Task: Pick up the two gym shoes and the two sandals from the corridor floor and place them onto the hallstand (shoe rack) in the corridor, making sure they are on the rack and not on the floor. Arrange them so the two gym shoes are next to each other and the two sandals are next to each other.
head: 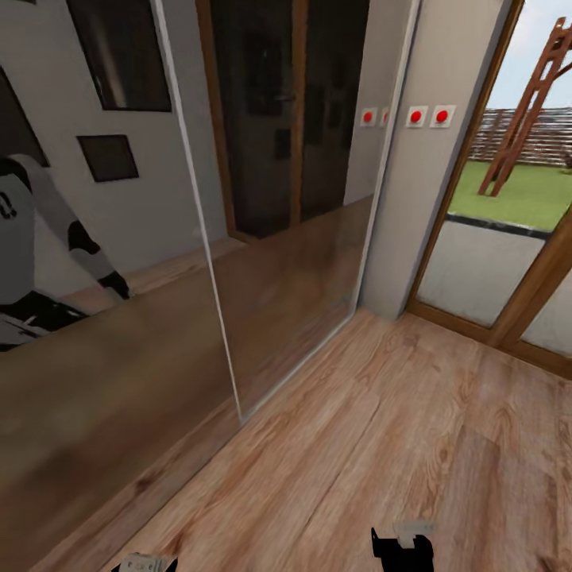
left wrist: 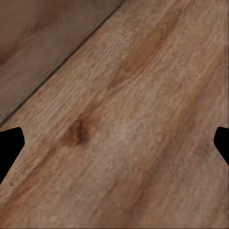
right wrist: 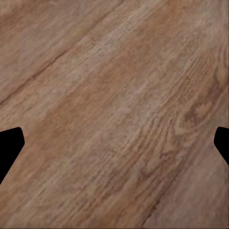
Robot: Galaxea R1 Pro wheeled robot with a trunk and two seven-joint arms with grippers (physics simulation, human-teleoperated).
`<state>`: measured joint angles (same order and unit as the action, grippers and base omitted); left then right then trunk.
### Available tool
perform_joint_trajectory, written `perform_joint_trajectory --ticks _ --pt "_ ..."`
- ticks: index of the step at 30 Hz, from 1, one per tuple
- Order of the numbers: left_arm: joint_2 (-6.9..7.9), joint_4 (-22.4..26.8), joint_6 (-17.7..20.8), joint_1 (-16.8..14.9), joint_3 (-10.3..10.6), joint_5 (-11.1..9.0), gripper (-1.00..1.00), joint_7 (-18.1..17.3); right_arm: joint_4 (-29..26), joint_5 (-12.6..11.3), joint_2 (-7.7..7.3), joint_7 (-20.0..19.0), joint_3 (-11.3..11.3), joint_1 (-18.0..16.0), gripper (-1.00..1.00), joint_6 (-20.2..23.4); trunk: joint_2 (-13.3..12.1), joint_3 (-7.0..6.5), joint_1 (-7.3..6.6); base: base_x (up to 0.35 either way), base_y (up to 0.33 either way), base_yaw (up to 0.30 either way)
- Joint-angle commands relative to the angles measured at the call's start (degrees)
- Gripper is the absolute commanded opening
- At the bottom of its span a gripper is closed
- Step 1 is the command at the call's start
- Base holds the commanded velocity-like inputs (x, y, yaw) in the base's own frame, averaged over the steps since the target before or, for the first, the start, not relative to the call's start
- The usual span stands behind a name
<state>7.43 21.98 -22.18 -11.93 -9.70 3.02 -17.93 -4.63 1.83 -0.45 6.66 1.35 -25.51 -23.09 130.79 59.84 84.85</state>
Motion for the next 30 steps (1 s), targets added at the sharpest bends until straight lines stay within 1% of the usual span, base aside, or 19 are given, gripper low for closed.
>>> perform_joint_trajectory --ticks 1,30 --pt "-0.04 -0.01 -0.14 -0.02 -0.48 0.32 1.0 -0.44 0.06 0.19 0.01 0.28 0.14 -0.04 1.0 -0.11 0.02 0.01 0.02 0.245 -0.197 -0.295" --pt "0.04 -0.01 -0.16 -0.02 -0.49 0.32 1.0 -0.44 0.06 0.19 0.01 0.28 0.14 -0.05 1.0 -0.11 0.02 -0.92 0.02 0.235 -0.205 -0.296"
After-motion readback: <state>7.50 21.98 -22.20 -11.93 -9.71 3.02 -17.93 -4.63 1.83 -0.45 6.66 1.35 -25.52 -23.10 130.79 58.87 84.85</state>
